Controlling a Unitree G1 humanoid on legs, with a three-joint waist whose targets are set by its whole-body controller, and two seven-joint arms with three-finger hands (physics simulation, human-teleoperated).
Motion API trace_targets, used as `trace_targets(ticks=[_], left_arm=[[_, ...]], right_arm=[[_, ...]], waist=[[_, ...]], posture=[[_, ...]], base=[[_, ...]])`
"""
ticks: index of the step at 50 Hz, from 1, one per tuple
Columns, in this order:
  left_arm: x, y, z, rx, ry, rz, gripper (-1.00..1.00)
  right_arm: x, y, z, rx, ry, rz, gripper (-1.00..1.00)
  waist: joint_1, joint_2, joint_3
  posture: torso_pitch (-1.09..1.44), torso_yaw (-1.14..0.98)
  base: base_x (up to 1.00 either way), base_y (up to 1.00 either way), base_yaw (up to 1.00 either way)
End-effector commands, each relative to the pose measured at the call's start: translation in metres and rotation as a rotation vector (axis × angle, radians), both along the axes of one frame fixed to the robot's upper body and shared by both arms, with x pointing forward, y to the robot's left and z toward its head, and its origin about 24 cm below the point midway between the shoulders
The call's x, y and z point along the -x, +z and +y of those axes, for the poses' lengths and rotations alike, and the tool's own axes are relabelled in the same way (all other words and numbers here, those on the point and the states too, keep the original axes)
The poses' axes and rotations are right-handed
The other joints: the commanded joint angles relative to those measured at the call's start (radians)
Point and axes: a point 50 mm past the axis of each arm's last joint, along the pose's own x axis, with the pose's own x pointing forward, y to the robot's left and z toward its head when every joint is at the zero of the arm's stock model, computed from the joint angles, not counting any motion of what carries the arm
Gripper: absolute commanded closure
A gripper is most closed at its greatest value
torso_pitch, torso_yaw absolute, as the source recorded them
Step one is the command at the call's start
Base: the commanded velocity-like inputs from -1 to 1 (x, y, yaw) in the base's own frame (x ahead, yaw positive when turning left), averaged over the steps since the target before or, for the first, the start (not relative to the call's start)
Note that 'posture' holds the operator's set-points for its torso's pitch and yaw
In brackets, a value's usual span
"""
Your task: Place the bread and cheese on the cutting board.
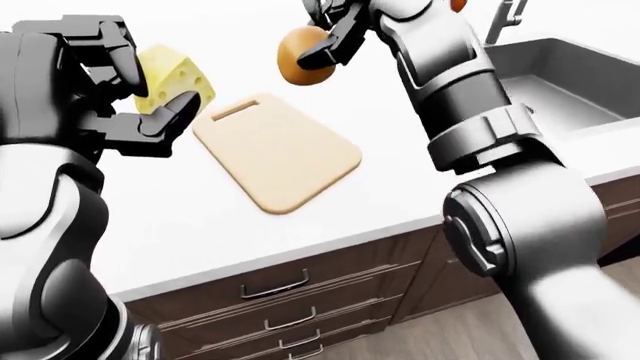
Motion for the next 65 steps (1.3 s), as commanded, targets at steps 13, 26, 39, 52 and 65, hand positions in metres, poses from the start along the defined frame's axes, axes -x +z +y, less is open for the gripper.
trace_targets(ticks=[13, 26, 39, 52, 65], left_arm=[[0.007, 0.015, 0.003, -0.002, 0.013, -0.085, 1.00], [0.006, 0.013, 0.002, -0.004, 0.011, -0.083, 1.00], [0.006, 0.014, 0.002, -0.004, 0.011, -0.084, 1.00], [0.007, 0.015, 0.002, -0.002, 0.010, -0.086, 1.00], [0.007, 0.015, 0.002, -0.002, 0.010, -0.086, 1.00]], right_arm=[[-0.002, -0.008, 0.022, 0.034, -0.006, -0.028, 1.00], [-0.011, -0.032, 0.011, 0.016, -0.153, 0.001, 1.00], [-0.019, -0.061, -0.004, -0.054, -0.334, -0.035, 1.00], [-0.019, -0.069, 0.001, -0.052, -0.329, -0.046, 1.00], [-0.017, -0.081, 0.013, -0.029, -0.282, -0.033, 1.00]], waist=[[-0.003, 0.013, -0.027], [0.006, 0.011, -0.029], [0.015, 0.006, -0.035], [0.016, 0.003, -0.038], [0.015, 0.004, -0.039]], posture=[[0.00, 0.00], [0.00, 0.00], [0.00, 0.00], [0.00, 0.00], [0.00, 0.00]], base=[[0.00, 0.00, 0.00], [0.00, 0.00, 0.00], [0.00, 0.00, 0.00], [0.00, 0.00, 0.00], [0.00, 0.00, 0.00]])
